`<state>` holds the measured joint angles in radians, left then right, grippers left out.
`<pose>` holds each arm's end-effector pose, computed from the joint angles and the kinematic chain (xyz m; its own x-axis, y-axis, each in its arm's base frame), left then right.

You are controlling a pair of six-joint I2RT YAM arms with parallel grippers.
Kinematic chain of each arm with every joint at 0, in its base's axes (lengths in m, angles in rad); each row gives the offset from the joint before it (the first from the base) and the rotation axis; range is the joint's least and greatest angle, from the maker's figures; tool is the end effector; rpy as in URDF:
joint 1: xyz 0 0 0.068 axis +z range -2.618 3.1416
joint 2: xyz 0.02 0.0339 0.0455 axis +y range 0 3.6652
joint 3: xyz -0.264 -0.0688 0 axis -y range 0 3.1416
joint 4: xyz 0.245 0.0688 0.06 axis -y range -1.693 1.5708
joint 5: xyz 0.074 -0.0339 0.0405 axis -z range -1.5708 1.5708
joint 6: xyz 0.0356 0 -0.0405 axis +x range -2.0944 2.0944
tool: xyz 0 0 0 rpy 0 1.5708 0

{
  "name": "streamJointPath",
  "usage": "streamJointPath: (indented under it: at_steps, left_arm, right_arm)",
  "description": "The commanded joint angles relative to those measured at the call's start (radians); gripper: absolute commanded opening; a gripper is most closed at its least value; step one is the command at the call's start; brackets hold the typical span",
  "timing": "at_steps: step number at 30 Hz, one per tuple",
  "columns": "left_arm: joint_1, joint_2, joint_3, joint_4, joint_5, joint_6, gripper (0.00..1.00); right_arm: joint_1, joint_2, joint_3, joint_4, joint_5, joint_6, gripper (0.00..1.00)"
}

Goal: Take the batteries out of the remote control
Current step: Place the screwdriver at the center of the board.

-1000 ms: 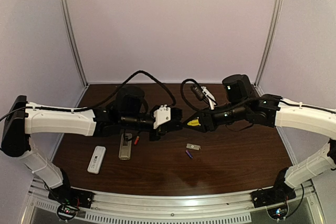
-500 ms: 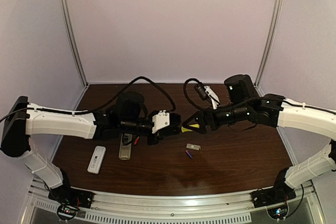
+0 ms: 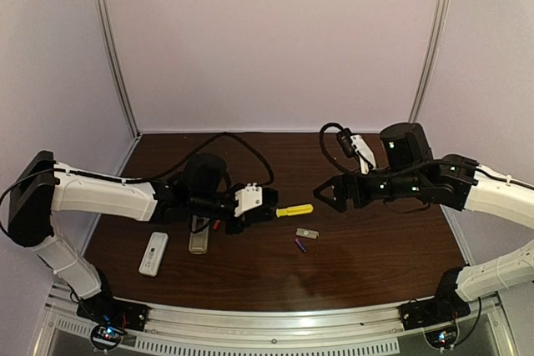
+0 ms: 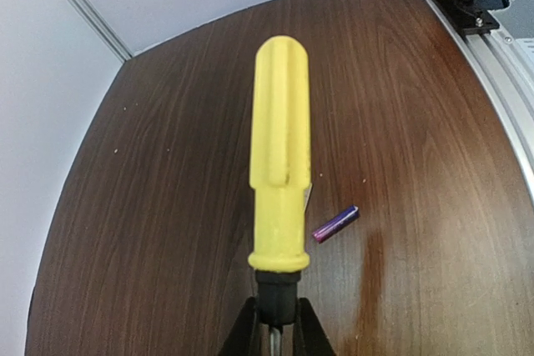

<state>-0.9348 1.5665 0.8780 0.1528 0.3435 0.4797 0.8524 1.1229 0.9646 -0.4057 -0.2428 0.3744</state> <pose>0.1915 -0.2795 0.2133 0.1600 0.5149 -0.8422 0.9645 0.1000 0.2444 0.1573 0.1930 0.3141 -0.6436 -0.1969 -0.7396 -0.6760 0.5994 0.4287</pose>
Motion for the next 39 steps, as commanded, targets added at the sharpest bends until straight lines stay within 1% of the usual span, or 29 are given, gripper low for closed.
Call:
streamJointPath:
  at_steps: [1, 7, 18, 22, 26, 33, 39]
  left_arm:
    - [0.046, 0.054, -0.003, -0.002, 0.040, 0.038, 0.00]
    - [0.098, 0.124, 0.037, -0.003, 0.044, 0.070, 0.00]
    - [0.180, 0.302, 0.197, -0.054, 0.094, 0.122, 0.00]
    - [0.201, 0.368, 0.271, -0.109, 0.111, 0.152, 0.00]
    - [0.220, 0.421, 0.326, -0.131, 0.131, 0.157, 0.00]
    - [0.225, 0.477, 0.360, -0.143, 0.144, 0.146, 0.00]
    - [0.225, 0.502, 0.363, -0.148, 0.126, 0.135, 0.15]
  right_arm:
    - [-0.001, -0.045, -0.037, -0.039, 0.087, 0.013, 0.95]
    - [-0.001, -0.035, -0.033, -0.059, 0.086, -0.003, 0.95]
    - [-0.003, 0.007, -0.001, -0.091, 0.053, -0.070, 0.95]
    - [-0.007, 0.042, 0.030, -0.113, 0.042, -0.117, 0.95]
    - [-0.011, 0.084, 0.064, -0.121, 0.025, -0.157, 0.96]
    - [-0.028, 0.149, 0.116, -0.151, -0.003, -0.221, 0.96]
    - [-0.049, 0.185, 0.142, -0.163, -0.037, -0.266, 0.96]
